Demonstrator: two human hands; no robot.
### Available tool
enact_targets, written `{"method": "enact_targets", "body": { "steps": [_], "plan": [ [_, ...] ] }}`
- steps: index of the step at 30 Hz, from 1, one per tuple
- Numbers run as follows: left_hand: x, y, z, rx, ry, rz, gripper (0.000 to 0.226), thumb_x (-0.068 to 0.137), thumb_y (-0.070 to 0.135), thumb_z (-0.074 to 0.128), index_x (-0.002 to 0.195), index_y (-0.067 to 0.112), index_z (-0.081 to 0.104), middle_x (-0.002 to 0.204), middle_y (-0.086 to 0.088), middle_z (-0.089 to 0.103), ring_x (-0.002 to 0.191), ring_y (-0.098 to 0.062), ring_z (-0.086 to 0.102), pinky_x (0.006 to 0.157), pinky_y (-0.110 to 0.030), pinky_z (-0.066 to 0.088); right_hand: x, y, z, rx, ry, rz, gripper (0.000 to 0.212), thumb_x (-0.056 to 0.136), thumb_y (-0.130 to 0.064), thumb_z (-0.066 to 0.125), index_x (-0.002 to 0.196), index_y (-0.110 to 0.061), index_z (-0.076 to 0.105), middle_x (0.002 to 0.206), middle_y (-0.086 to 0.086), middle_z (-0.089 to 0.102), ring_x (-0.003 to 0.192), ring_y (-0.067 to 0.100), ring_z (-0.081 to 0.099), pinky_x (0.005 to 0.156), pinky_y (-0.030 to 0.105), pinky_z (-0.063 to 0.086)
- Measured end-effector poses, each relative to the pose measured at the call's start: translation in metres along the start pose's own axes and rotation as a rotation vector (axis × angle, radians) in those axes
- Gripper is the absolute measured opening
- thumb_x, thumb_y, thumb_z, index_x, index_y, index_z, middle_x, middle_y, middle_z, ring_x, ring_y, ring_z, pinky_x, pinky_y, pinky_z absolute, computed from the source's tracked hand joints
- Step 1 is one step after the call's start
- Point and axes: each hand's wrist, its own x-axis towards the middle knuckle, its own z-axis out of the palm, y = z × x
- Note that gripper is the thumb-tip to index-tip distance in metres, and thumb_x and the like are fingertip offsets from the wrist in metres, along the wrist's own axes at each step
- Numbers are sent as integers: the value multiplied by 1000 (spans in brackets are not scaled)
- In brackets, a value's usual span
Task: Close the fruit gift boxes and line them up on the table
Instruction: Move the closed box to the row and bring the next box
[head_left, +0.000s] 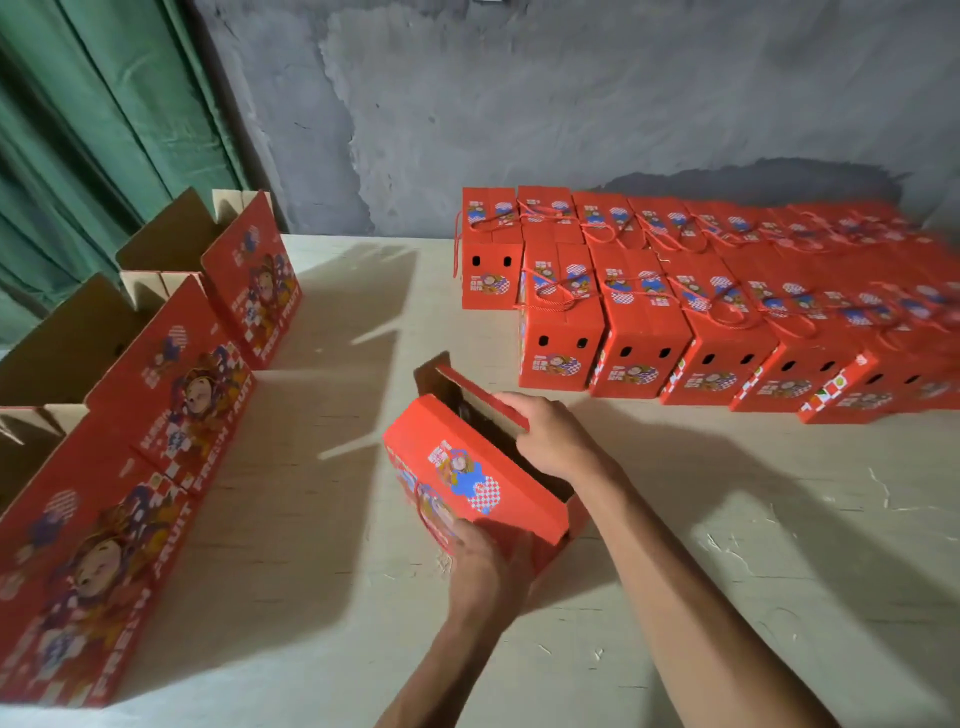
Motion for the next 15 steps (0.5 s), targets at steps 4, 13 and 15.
{"method": "enact_targets", "body": {
  "steps": [4, 13, 15],
  "plan": [
    [-34, -2, 49, -107, -276, 8, 10, 102, 24, 60, 104, 15, 55, 102, -3, 68, 89, -24, 64, 88, -45, 56, 1, -8, 4, -197, -32, -119, 75, 80, 3, 46, 137, -43, 62, 142, -6, 63, 128, 26, 58, 105, 36, 48],
    [15, 4, -8, 396, 199, 692, 20, 93, 40, 62, 107, 25, 66, 110, 9, 67, 106, -19, 60, 93, -41, 47, -25, 24, 17, -495, 492, -181, 25, 91, -20, 67, 114, -15, 74, 120, -1, 73, 116, 21, 62, 127, 47, 16],
    [40, 2, -21, 700, 192, 728, 49, 92, 54, 60, 131, 23, 59, 140, 1, 55, 137, -26, 45, 118, -53, 27, -34, 28, 25, -520, 664, -148, 27, 88, -16, 71, 114, -11, 73, 127, 6, 69, 124, 25, 60, 126, 52, 18]
  ]
}}
